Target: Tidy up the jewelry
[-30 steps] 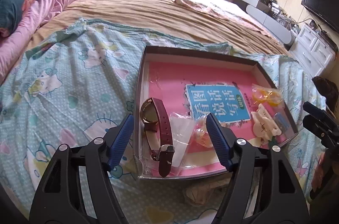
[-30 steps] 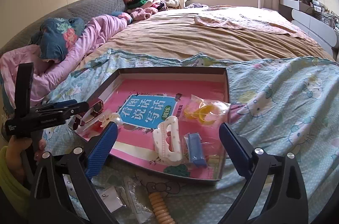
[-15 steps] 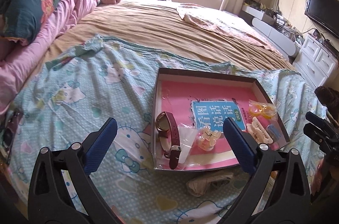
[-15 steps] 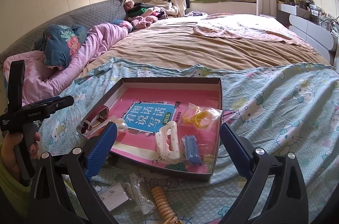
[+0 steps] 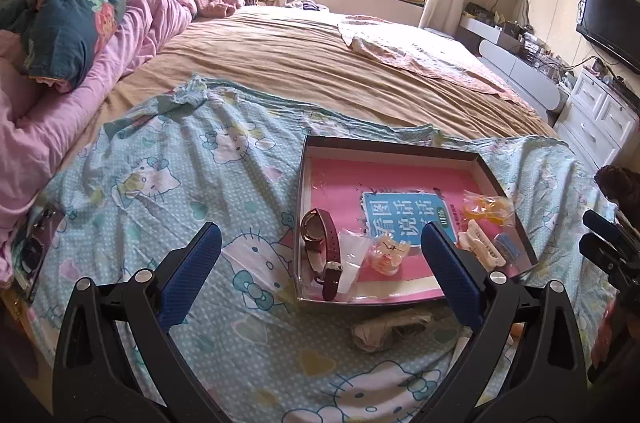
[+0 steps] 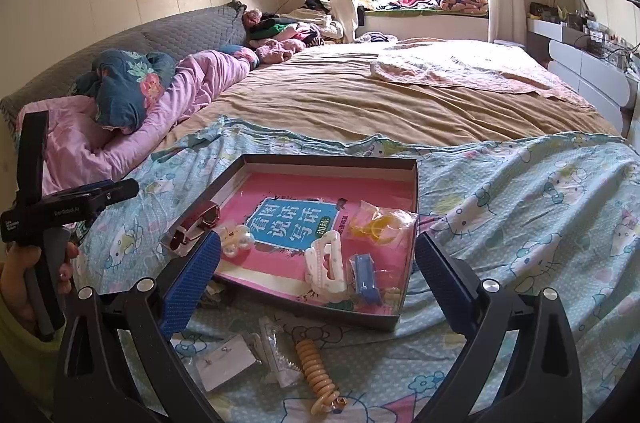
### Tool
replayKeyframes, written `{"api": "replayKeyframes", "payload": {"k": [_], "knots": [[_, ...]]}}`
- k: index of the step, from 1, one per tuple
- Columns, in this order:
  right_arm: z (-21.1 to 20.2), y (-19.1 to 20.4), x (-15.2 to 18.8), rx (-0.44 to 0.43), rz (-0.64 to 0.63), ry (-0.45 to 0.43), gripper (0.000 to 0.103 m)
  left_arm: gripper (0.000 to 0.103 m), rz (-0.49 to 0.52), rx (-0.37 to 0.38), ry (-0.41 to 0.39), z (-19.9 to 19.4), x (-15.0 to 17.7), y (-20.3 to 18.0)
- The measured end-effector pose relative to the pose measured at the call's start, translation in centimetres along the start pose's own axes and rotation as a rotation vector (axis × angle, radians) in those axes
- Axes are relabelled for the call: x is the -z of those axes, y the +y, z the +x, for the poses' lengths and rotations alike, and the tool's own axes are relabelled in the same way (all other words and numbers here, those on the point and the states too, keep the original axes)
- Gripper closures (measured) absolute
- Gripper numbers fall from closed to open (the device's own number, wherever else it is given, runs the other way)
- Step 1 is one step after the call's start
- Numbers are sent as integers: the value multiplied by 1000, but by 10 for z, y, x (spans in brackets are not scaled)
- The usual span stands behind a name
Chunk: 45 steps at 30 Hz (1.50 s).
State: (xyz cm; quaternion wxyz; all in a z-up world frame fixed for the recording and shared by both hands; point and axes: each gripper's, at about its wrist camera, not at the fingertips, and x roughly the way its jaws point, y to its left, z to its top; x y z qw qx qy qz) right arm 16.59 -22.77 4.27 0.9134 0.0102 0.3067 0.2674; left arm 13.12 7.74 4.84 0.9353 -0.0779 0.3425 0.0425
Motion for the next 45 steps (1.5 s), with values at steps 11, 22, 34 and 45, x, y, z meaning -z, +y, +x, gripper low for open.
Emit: {"api": "replayKeyframes", "payload": {"k": [11,22,34,45], "knots": [[-16,3,7,-1,-9,-1,6,10,29,15,-31,-21,6,-13],[-27,0,21,1,-21,20,6,10,64,44,-30,-37,22,-27],[-34,-2,41,-1,-42,56,6,10,110,58,-6,-39,40,-47],[-30,-1,61,-7,-63,105,6,10,146,91,37,-33,58,-65]]}}
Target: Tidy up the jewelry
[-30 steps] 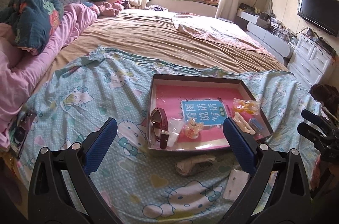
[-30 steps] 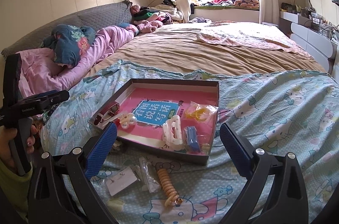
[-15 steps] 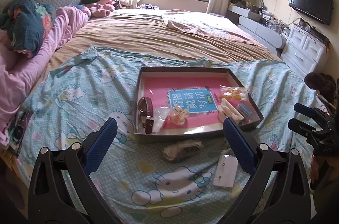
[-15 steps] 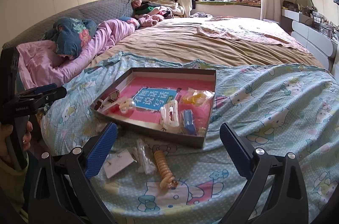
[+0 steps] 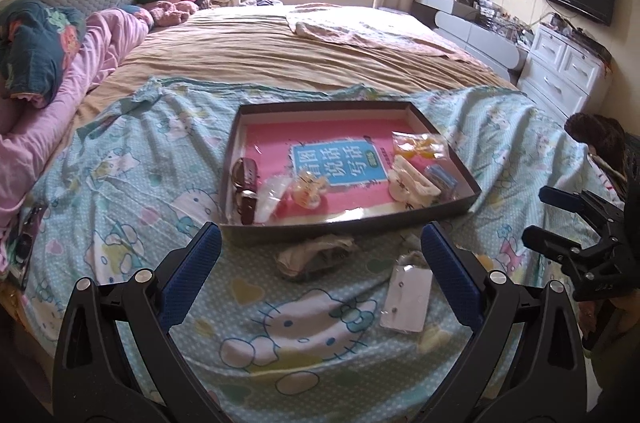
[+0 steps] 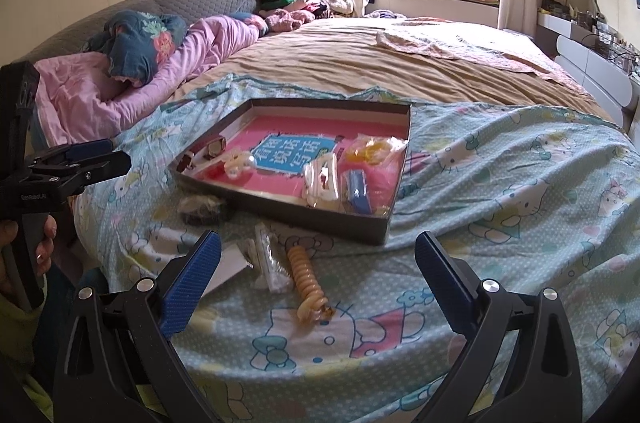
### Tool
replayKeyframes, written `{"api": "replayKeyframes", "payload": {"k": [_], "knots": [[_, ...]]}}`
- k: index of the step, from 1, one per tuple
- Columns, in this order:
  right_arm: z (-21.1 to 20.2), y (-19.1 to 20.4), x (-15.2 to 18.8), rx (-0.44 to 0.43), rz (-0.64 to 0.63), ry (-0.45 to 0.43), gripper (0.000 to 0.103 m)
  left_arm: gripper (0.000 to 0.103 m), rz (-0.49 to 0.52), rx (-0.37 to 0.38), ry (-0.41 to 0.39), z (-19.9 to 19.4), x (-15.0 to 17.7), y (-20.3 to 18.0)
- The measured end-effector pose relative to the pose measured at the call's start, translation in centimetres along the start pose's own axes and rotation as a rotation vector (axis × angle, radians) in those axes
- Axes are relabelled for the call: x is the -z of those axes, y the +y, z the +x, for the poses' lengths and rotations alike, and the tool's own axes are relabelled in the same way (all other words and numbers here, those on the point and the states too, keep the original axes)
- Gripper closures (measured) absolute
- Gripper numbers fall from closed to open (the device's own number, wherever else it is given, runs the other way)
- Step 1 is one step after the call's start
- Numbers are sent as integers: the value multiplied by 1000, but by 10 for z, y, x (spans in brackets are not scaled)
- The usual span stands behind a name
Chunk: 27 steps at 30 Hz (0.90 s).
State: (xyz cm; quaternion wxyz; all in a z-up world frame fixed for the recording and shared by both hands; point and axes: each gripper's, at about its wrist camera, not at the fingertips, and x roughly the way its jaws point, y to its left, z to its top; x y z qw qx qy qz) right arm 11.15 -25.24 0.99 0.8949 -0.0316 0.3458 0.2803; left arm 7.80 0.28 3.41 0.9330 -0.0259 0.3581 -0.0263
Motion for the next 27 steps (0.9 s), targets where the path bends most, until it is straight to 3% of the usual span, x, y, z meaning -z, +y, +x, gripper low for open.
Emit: {"api": "replayKeyframes", "payload": {"k": [13,24,27], "knots": [[19,8,22,-27,-36,86,12,10,41,58,51,14,20,-18],[45,5,42,-37,-46,172,38,10,62,132,136,37,40,-35],[54,3,45,-28,-52,192,53,10,59,152,156,42,44,-38]]}}
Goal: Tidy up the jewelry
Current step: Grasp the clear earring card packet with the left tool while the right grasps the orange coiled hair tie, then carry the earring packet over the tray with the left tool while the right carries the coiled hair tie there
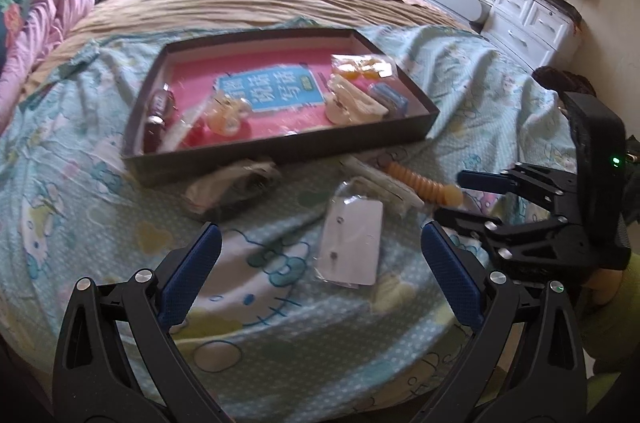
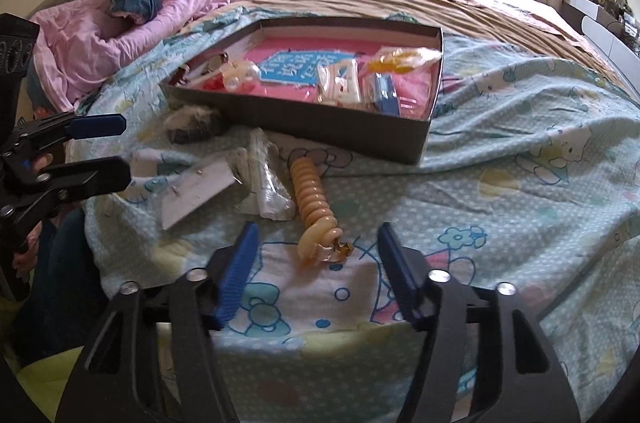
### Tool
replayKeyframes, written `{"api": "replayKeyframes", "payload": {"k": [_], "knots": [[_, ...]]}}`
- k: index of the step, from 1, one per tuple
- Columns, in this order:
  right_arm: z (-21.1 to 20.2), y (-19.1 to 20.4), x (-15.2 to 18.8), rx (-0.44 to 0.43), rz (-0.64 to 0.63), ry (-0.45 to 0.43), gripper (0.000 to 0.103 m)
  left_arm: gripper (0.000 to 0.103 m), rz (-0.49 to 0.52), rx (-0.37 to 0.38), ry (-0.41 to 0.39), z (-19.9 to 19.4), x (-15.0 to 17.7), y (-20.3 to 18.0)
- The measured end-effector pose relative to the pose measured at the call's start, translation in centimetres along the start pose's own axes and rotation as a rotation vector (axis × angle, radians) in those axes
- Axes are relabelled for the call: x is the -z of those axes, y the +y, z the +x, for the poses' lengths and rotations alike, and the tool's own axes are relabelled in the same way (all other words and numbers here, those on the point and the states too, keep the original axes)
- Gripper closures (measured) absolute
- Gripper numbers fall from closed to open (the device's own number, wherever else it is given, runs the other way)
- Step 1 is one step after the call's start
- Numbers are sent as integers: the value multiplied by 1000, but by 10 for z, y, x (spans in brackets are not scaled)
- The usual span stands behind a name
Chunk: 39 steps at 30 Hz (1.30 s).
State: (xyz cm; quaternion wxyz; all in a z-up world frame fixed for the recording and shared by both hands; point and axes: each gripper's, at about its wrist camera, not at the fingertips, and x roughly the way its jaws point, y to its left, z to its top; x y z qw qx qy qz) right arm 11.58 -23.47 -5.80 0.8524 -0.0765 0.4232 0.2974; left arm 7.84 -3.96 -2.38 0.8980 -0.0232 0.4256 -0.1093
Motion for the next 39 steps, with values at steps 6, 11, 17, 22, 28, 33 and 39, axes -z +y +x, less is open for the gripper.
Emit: {"api": "replayKeyframes", "payload": {"k": [6,11,17,22,28,33,39], "knots": [[8,-10,3,3,9,5,71,15,33,19,31,14,7,-11],[15,-12,-4,-4,-12,4,71,25,37,36,69,31,11,-14],[28,-12,-16,-32,-59,12,70,29,35,43,97,47,13,-12],[38,-11,-23,-55,-90,21,66,32,18,36,90,53,9,-8],[42,-11,-27,-76,-91,14,74,59,44,-25,78,56,9,-9],[33,-10,-24,-81,-89,-2,82,70,66,-19,76,51,11,-11],[7,-15,-17,-79,-60,-40,82,70,44,1,30,32,1,-6]]}}
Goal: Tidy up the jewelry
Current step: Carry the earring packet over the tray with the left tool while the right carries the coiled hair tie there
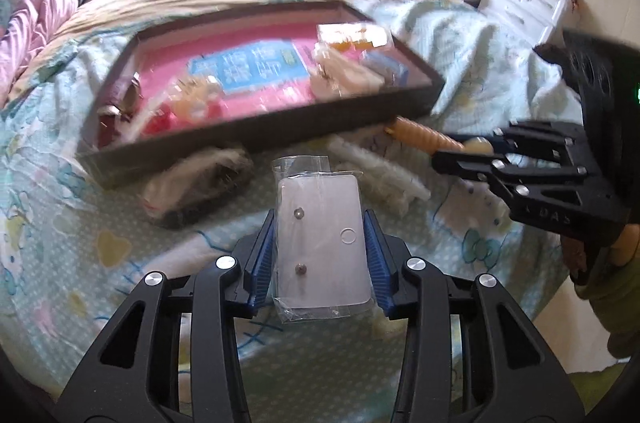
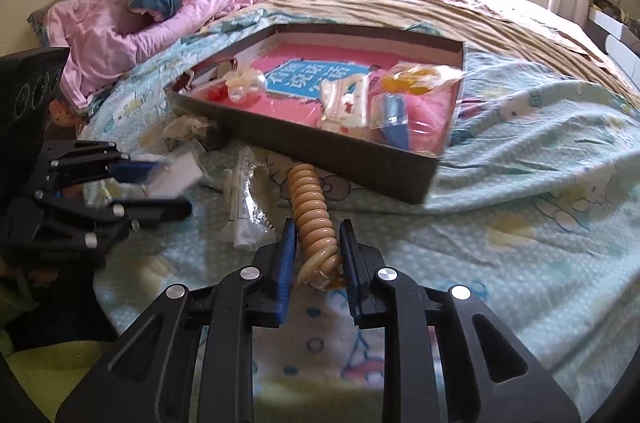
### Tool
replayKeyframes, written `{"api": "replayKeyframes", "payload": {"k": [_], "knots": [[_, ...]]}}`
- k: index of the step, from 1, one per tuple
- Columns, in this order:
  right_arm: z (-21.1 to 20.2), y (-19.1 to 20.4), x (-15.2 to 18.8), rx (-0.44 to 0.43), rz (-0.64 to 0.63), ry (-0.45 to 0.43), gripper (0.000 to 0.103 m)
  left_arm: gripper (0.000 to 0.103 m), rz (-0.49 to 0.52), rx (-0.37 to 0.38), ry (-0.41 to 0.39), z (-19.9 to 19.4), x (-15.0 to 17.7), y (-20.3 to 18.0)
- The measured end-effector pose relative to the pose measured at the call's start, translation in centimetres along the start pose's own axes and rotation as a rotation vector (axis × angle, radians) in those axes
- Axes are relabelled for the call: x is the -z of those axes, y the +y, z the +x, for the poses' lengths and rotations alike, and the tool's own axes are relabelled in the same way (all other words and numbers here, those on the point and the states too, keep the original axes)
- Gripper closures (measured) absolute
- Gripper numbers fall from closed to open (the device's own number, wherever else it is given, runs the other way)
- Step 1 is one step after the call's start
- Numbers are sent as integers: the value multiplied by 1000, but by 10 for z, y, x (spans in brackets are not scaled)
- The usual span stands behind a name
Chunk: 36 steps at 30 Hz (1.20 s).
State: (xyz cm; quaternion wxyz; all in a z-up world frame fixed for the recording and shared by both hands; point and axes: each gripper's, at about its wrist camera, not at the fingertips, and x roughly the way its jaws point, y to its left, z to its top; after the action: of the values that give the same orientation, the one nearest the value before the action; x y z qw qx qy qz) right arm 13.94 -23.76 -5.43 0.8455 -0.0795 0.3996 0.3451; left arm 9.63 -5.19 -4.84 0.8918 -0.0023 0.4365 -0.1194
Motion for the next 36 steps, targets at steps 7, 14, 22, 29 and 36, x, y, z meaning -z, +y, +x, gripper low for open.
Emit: {"api": "replayKeyframes", "payload": {"k": [7,14,22,29,36], "knots": [[-37,-7,-8,1,34,-71,82,70,-36,-17,-47,-22,-11,17],[-53,-6,-28,24,38,-142,82,70,-77,-38,-92,-38,-22,33],[-51,-4,-49,35,47,-187,82,70,-114,-56,-130,-49,-32,52],[-48,-3,-67,37,50,-215,82,70,-141,-58,-157,-53,-43,65],[-45,-5,-82,47,59,-235,82,70,-132,-50,-161,-48,-58,66]]}}
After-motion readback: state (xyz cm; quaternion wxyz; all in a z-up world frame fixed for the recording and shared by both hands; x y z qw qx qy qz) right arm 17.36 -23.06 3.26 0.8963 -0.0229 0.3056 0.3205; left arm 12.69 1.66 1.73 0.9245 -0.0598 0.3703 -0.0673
